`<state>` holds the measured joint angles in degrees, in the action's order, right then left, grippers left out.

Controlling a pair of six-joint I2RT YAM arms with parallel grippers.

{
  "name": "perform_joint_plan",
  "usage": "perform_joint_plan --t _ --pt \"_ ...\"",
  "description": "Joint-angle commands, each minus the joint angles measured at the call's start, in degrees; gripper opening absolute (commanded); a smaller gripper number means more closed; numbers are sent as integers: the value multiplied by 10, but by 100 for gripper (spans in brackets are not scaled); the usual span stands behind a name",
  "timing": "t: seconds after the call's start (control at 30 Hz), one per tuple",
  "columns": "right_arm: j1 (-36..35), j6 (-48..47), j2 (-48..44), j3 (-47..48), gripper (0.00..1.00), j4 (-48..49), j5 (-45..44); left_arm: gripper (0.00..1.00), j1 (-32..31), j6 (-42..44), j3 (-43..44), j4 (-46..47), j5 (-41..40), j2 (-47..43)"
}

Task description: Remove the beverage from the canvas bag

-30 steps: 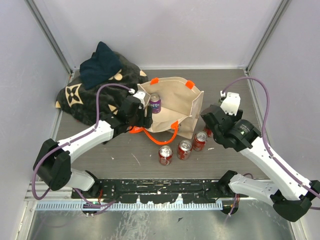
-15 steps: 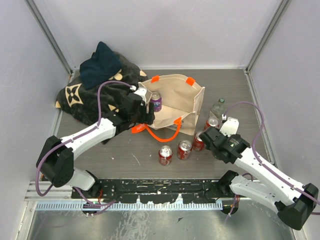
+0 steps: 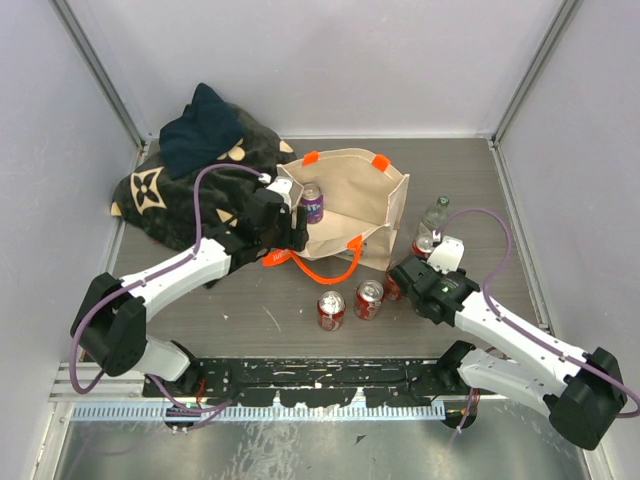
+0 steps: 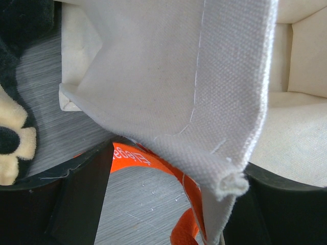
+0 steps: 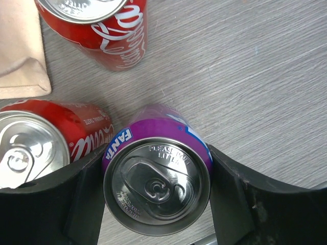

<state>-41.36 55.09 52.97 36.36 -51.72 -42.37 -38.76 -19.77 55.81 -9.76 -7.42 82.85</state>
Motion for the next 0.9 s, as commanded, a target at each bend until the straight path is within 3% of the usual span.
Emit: perform_joint_plan --t 0.0,0.17,0.23,0.43,0.53,0.6,0.7,0.87 --pt "3 31 4 0 64 42 -35 83 3 -2 -13 6 -9 -16" --pt "3 47 -4 11 95 9 -42 83 3 -2 -14 2 -7 -18" --pt "3 50 -8 26 100 -13 -54 83 3 -4 -14 3 -5 -17" --pt "3 30 -30 112 97 -73 -105 83 3 -7 -13 4 1 -17" --pt "3 -37 -39 180 75 -55 -128 83 3 -9 -17 4 1 -21" --pt "3 -103 -34 226 67 -16 -134 83 3 -12 -22 5 0 -24" --pt "2 -242 3 307 67 69 -84 83 3 -21 -28 7 0 -29" --pt "3 -345 136 443 79 123 60 83 3 -36 -40 9 -9 -36"
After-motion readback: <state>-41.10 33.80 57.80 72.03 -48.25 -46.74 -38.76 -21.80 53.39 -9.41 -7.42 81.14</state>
